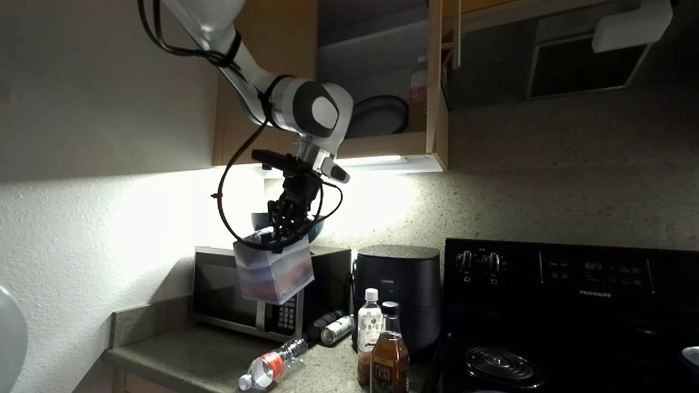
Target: Remove the tissue box from the open upper cabinet
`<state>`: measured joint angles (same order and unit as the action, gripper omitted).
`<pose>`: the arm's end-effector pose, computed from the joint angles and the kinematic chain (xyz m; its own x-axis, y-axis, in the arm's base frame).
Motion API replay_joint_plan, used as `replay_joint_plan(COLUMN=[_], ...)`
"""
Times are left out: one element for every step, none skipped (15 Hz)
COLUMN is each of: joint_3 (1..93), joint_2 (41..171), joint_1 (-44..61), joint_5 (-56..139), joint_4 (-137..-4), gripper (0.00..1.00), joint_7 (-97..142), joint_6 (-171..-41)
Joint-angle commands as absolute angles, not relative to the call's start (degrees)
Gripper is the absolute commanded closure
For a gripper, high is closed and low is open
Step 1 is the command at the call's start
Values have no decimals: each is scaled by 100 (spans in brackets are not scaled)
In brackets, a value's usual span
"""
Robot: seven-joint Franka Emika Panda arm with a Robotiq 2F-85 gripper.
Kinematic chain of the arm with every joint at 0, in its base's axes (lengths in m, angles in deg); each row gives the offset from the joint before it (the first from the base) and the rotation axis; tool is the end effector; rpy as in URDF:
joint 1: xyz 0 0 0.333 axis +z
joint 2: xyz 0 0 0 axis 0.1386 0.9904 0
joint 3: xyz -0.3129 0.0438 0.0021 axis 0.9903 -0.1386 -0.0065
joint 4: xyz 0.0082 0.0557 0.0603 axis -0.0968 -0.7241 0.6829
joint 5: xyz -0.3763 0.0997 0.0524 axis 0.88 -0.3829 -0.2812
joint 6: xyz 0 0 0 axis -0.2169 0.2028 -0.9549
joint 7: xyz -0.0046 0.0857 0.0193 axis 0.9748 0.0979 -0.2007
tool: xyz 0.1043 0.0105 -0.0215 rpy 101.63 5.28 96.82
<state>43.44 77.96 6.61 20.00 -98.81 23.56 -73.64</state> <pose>0.4834 0.0130 0.4978 0.9699 -0.1849 -0.1584 -0.2252 -0.9288 -0.2943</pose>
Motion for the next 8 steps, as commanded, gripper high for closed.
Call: replay_joint_plan(joint_3=[4521, 4542, 4567, 4584, 4601, 4616, 4623, 4637], joint_2=[8321, 8484, 8659, 8801, 8975, 9116, 9260, 9395], joint_1=[687, 665, 637, 618, 595, 581, 569, 555], joint_5=[1641, 1608, 1597, 1612, 1674, 1687, 1751, 1737], joint_4=[-9841, -9820, -9794, -9774, -9740, -9705, -9662, -9618], gripper=[95, 95, 95, 96, 95, 95, 95, 95], joint_7=[1835, 1768, 1725, 1708, 1759, 1774, 1860, 1855], joint_6=[-6983, -6883, -6788, -6726, -6697, -6659, -6676, -6651])
